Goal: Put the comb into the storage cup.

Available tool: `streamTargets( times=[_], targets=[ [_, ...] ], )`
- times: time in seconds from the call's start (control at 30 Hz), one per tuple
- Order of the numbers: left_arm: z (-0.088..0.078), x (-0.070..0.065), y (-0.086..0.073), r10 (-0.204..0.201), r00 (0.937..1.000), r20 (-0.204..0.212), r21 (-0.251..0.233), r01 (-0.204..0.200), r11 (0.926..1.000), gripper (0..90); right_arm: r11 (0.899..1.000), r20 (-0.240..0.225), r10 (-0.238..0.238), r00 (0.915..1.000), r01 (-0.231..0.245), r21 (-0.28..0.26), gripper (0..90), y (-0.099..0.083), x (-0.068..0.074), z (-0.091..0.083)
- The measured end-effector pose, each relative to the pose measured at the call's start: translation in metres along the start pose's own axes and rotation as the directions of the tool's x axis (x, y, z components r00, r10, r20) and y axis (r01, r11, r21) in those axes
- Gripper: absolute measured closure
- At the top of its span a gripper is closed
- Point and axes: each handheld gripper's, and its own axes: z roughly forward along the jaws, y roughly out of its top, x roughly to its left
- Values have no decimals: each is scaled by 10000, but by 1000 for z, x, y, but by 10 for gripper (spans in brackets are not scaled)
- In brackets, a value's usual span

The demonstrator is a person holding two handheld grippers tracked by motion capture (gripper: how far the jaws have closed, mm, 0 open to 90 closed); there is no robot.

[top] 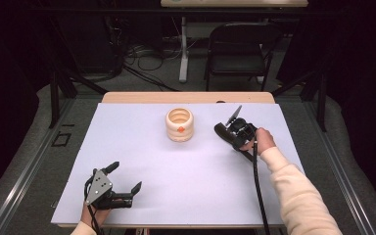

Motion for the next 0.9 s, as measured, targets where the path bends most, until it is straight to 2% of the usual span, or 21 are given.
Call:
streamTargets(
  times=[0.13,0.3,0.43,0.63,0.7,0.73,0.8,0.9],
  targets=[
    [0,-1,0,31,10000,32,48,-31,10000,5,9999,27,-15,10000,14,154,650,2,0,4],
    [0,0,0,8,10000,32,46,-8,10000,5,9990,-41,321,9995,-319,301,657,2,0,8],
    [0,0,0,16,10000,18,57,-16,10000,5,9986,-102,490,9987,-488,201,694,1,-2,8],
    [0,-1,0,11,10000,32,45,-11,10000,5,9957,-459,927,9946,-923,102,716,-1,-6,8],
    [0,-1,0,8,10000,24,52,-8,10000,5,9961,-529,879,9947,-877,54,718,-2,-8,8],
    [0,-1,0,5,10000,26,50,-5,10000,5,9942,-617,1076,9923,-1075,55,719,-3,-7,8],
    [0,-1,0,3,10000,26,50,-4,10000,5,9962,-667,874,9939,-876,-12,719,-4,-9,8],
    [1,0,0,6,10000,30,52,-6,10000,5,9949,-687,1006,9926,-1009,-6,720,-6,-11,5]
  ],
)
